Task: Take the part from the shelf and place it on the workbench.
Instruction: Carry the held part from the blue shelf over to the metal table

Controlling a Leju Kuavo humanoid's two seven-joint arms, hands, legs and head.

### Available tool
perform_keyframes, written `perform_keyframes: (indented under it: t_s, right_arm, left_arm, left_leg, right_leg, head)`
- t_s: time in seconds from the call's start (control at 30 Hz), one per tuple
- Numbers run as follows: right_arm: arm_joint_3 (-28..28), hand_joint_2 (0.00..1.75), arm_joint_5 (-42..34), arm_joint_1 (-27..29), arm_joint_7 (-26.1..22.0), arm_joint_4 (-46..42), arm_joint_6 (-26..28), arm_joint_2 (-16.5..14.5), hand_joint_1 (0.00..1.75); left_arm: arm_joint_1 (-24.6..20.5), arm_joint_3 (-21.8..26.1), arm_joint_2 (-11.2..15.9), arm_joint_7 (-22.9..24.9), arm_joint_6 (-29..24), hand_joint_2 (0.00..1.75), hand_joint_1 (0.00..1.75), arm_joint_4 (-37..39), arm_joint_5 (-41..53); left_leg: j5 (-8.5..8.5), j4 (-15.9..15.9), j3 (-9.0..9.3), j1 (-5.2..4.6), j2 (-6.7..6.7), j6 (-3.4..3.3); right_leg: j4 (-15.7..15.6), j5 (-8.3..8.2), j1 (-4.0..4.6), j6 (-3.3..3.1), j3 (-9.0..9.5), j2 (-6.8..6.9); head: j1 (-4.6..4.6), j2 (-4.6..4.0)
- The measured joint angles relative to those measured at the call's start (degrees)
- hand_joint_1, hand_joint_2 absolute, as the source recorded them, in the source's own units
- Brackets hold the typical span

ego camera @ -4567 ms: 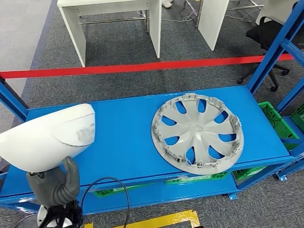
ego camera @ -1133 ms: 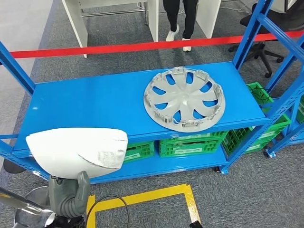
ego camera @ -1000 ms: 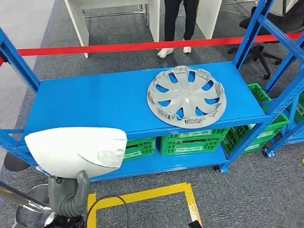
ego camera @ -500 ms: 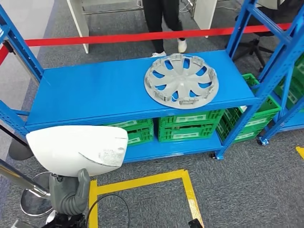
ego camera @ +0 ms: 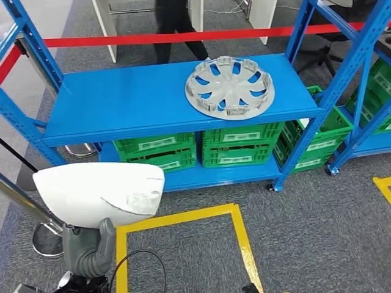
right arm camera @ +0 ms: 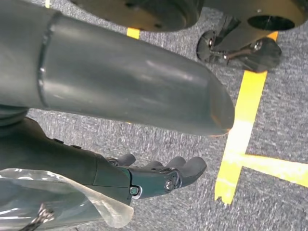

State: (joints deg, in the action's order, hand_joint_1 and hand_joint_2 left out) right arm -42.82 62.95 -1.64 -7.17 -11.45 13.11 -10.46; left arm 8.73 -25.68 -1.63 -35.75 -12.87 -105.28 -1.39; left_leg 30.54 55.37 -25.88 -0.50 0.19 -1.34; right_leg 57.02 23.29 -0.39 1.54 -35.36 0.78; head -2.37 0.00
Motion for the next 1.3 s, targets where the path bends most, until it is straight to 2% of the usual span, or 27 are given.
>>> perform_keyframes:
  t_s: [0.03, 0.07, 0.1, 0.17, 0.2, 0.23, 0.27, 0.3, 0.33, 0.37, 0.43, 0.47, 0.53, 0.6, 0.7, 0.73, 0.77, 0.8, 0.9, 0.97, 1.03, 1.1, 1.17, 1.2, 1.23, 1.27, 1.3]
  right_arm:
    - [0.0, 0.0, -0.1, 0.0, 0.0, 0.0, 0.0, 0.0, 0.0]
    - [-0.1, 0.0, -0.3, 0.1, 0.1, 0.0, 0.0, 0.0, 0.0]
    - [-0.2, 0.0, -0.5, 0.1, 0.1, 0.0, -0.1, 0.0, 0.0]
    - [-0.6, 0.0, -1.1, 0.1, -0.1, 0.0, -0.2, 0.0, 0.0]
    - [-0.7, 0.0, -1.1, 0.1, -0.1, 0.0, -0.4, 0.0, 0.0]
    - [-0.8, 0.0, -1.0, 0.1, 0.1, 0.0, -0.6, 0.0, 0.0]
    - [-0.9, 0.0, -0.7, 0.1, 0.4, 0.0, -0.8, 0.0, 0.0]
    - [-0.9, 0.0, -0.3, 0.1, 0.7, 0.0, -1.0, 0.0, 0.0]
    - [-0.9, 0.0, 0.0, 0.1, 1.0, 0.0, -1.2, 0.0, 0.0]
    - [-0.9, 0.0, 0.2, 0.1, 1.2, 0.0, -1.3, 0.0, 0.0]
    - [-0.9, 0.0, 0.4, 0.1, 1.4, 0.0, -1.4, 0.0, 0.0]
    - [-0.9, 0.0, 0.5, 0.1, 1.4, 0.0, -1.5, 0.0, 0.0]
    - [-0.9, 0.0, 0.5, 0.2, 1.6, 0.0, -1.7, 0.0, 0.0]
    - [-0.9, 0.0, 0.6, 0.3, 1.8, 0.0, -1.8, 0.0, 0.0]
    - [-0.9, 0.0, 0.8, 0.5, 1.8, 0.0, -2.1, 0.0, 0.0]
    - [-0.9, 0.0, 0.9, 0.6, 1.7, 0.0, -2.3, 0.0, 0.0]
    - [-0.9, 0.0, 0.9, 0.7, 1.5, 0.0, -2.5, 0.1, 0.0]
    - [-0.9, 0.0, 1.0, 0.7, 1.4, 0.0, -2.8, 0.1, 0.0]
    - [-0.9, 0.0, 1.0, 0.7, 1.1, 0.1, -3.3, 0.2, 0.0]
    - [-0.9, 0.0, 1.0, 0.6, 1.0, 0.1, -3.4, 0.2, 0.0]
    - [-0.8, 0.0, 1.0, 0.4, 1.0, 0.1, -3.4, 0.3, 0.0]
    - [-0.8, 0.0, 1.0, 0.1, 0.9, 0.1, -3.5, 0.3, 0.0]
    - [-0.8, 0.0, 1.0, 0.1, 0.8, 0.1, -3.5, 0.4, 0.0]
    - [-0.8, 0.0, 1.0, 0.2, 0.8, 0.1, -3.5, 0.4, 0.0]
    - [-0.8, 0.0, 1.0, 0.3, 0.8, 0.1, -3.5, 0.5, 0.0]
    - [-0.8, 0.0, 1.0, 0.5, 0.8, 0.1, -3.5, 0.5, 0.0]
    - [-0.8, 0.0, 1.0, 0.6, 0.8, 0.1, -3.6, 0.6, 0.0]
  left_arm:
    - [0.0, 0.0, 0.0, 0.0, 0.0, 1.75, 1.75, 0.0, 0.0]
    - [0.0, 0.0, -0.1, 0.0, 0.0, 1.75, 1.75, 0.0, 0.0]
    - [0.0, 0.0, -0.1, 0.0, 0.0, 1.75, 1.75, 0.0, 0.0]
    - [0.1, 0.0, -0.2, 0.0, -0.1, 1.75, 1.75, 0.1, 0.0]
    - [0.1, 0.0, -0.3, 0.0, -0.1, 1.75, 1.75, 0.1, 0.0]
    - [0.1, 0.0, -0.3, 0.0, -0.1, 1.75, 1.75, 0.2, 0.0]
    - [0.2, 0.0, -0.3, 0.0, -0.1, 1.75, 1.75, 0.2, 0.0]
    - [0.2, 0.0, -0.3, 0.1, -0.1, 1.75, 1.75, 0.2, 0.0]
    - [0.1, 0.0, -0.3, 0.1, -0.1, 1.75, 1.75, 0.3, 0.1]
    - [0.1, 0.0, -0.3, 0.1, 0.0, 1.75, 1.75, 0.3, 0.1]
    - [-0.1, 0.0, -0.3, 0.1, 0.0, 1.75, 1.75, 0.3, 0.1]
    - [-0.1, 0.0, -0.3, 0.2, 0.0, 1.75, 1.75, 0.3, 0.1]
    - [-0.1, 0.0, -0.3, 0.2, 0.0, 1.75, 1.75, 0.3, 0.2]
    - [0.0, 0.0, -0.3, 0.2, 0.0, 1.75, 1.75, 0.3, 0.2]
    - [0.0, 0.0, -0.3, 0.2, 0.0, 1.75, 1.75, 0.4, 0.2]
    - [0.1, 0.0, -0.3, 0.3, 0.0, 1.75, 1.75, 0.5, 0.2]
    - [0.1, 0.0, -0.2, 0.3, 0.0, 1.75, 1.75, 0.6, 0.2]
    - [0.2, 0.0, -0.2, 0.3, 0.0, 1.75, 1.75, 0.7, 0.2]
    - [0.2, 0.0, -0.2, 0.3, 0.0, 1.75, 1.75, 0.7, 0.2]
    - [0.2, -0.1, -0.2, 0.4, 0.0, 1.75, 1.75, 0.8, 0.3]
    - [0.3, 0.0, -0.2, 0.4, 0.0, 1.75, 1.75, 0.8, 0.4]
    - [0.2, -0.1, -0.3, 0.4, 0.0, 1.75, 1.75, 0.7, 0.4]
    - [0.2, -0.1, -0.4, 0.4, 0.0, 1.75, 1.75, 0.7, 0.4]
    - [0.2, -0.1, -0.4, 0.4, 0.0, 1.75, 1.75, 0.8, 0.4]
    - [0.2, -0.1, -0.4, 0.4, 0.0, 1.75, 1.75, 0.8, 0.4]
    - [0.2, -0.1, -0.4, 0.4, 0.0, 1.75, 1.75, 0.8, 0.4]
    - [0.2, -0.1, -0.4, 0.4, 0.0, 1.75, 1.75, 0.8, 0.4]
  left_leg:
    - [-0.49, -0.2, -0.5, 0.05, 0.1, -0.27]
    - [-1.11, -0.3, -1.11, 0.13, 0.19, -0.66]
    - [-1.78, -0.5, -1.84, 0.22, 0.27, -1.03]
    - [-3.03, -0.5, -3.5, 0.2, 0.36, -1.45]
    - [-3.69, -0.4, -4.35, 0.15, 0.39, -1.46]
    - [-4.38, -0.4, -5.24, 0.12, 0.38, -1.39]
    - [-5.05, -0.2, -6.14, 0.1, 0.24, -1.25]
    - [-5.69, -0.1, -7.03, 0.11, 0.01, -1.05]
    - [-6.29, 0.1, -7.81, 0.13, -0.3, -0.82]
    - [-6.74, 0.4, -8.56, 0.05, -0.64, -0.57]
    - [-7.52, 1.4, -9.66, -0.17, -1.31, -0.1]
    - [-7.86, 1.7, -10.07, -0.26, -1.7, 0.16]
    - [-8.31, 2.1, -10.64, -0.15, -2.44, 0.71]
    - [-6.0, 4.5, -11.61, 0.06, -2.16, 1.38]
    - [0.78, 15.1, -14.59, 0.51, -1.13, 2.39]
    - [1.67, 17.7, -15.0, 0.65, -1.0, 2.57]
    - [1.39, 18.2, -14.52, 0.76, -0.87, 2.64]
    - [0.13, 16.5, -13.08, 0.84, -0.65, 2.57]
    - [-4.04, 6.2, -7.06, 0.34, 1.82, 1.45]
    - [-4.24, 3.6, -5.97, -0.26, 2.95, 0.54]
    - [-4.01, 2.7, -6.06, -0.2, 2.14, -0.11]
    - [-3.99, 1.4, -5.8, 0.21, 1.13, -0.79]
    - [-4.2, 0.9, -5.81, 0.41, 0.16, -1.2]
    - [-4.25, 0.9, -5.89, 0.41, -0.38, -1.27]
    - [-4.25, 1.0, -5.91, 0.41, -0.98, -1.27]
    - [-4.24, 1.1, -5.9, 0.42, -1.66, -1.26]
    - [-4.19, 1.2, -5.88, 0.47, -2.4, -1.19]
  right_leg:
    - [0.2, 0.17, -0.1, 0.29, -0.35, -0.08]
    - [1.1, 1.45, -0.16, 0.56, -0.94, -0.21]
    - [3.0, 3.73, -0.2, 0.78, -1.73, -0.38]
    - [9.6, 9.53, -0.27, 1.16, -3.62, -0.58]
    - [13.1, 11.0, -0.28, 1.32, -4.24, -0.59]
    - [15.7, 10.98, -0.28, 1.44, -4.4, -0.59]
    - [16.8, 9.58, -0.29, 1.47, -3.84, -0.61]
    - [15.8, 7.64, -0.3, 1.42, -2.22, -0.77]
    - [12.9, 6.19, -0.34, 1.3, 0.43, -1.39]
    - [8.6, 5.9, -0.35, 1.12, 4.0, -2.46]
    - [0.7, 8.03, -0.47, 0.77, 9.48, -4.18]
    - [-1.3, 9.12, -0.43, 0.52, 10.65, -4.32]
    - [-2.0, 9.49, -0.51, -0.28, 10.34, -3.15]
    - [-2.0, 9.01, -0.65, -1.1, 10.05, -1.75]
    - [-2.0, 8.58, -0.56, -1.43, 9.6, 0.3]
    - [-1.9, 8.52, -0.53, -1.41, 9.51, 0.98]
    - [-1.9, 8.5, -0.51, -1.36, 9.5, 1.65]
    - [-1.9, 8.53, -0.48, -1.3, 9.76, 2.28]
    - [-1.8, 8.79, -0.26, -0.81, 10.29, 3.84]
    - [-1.7, 8.9, -0.12, -0.3, 10.26, 4.76]
    - [-1.6, 9.19, -0.11, 0.22, 10.28, 5.42]
    - [0.5, 10.85, -0.17, 0.67, 8.81, 3.52]
    - [7.5, 13.92, -0.3, 0.94, 5.09, 0.45]
    - [11.7, 15.19, -0.35, 1.06, 2.73, -0.3]
    - [14.9, 15.62, -0.38, 1.18, 0.77, -0.59]
    - [16.0, 14.89, -0.41, 1.29, -0.36, -0.68]
    - [14.7, 12.98, -0.49, 1.39, -0.39, -0.77]
  head:
    - [0.05, 0.0]
    - [-0.01, 0.0]
    - [-0.05, 0.0]
    - [-0.24, 0.0]
    - [-0.27, 0.0]
    - [-0.3, 0.0]
    - [-0.34, 0.0]
    - [-0.33, 0.0]
    - [-0.35, 0.0]
    - [-0.37, 0.0]
    - [-0.35, 0.0]
    - [-0.35, 0.0]
    - [-0.34, 0.0]
    - [-0.09, 0.0]
    - [0.26, 0.0]
    - [0.25, 0.0]
    - [0.25, 0.0]
    - [0.26, 0.0]
    - [0.24, 0.01]
    - [0.25, 0.01]
    - [0.29, 0.01]
    - [0.14, 0.02]
    - [-0.09, 0.02]
    - [-0.12, 0.01]
    - [-0.13, 0.01]
    - [-0.13, 0.01]
    - [-0.13, 0.01]
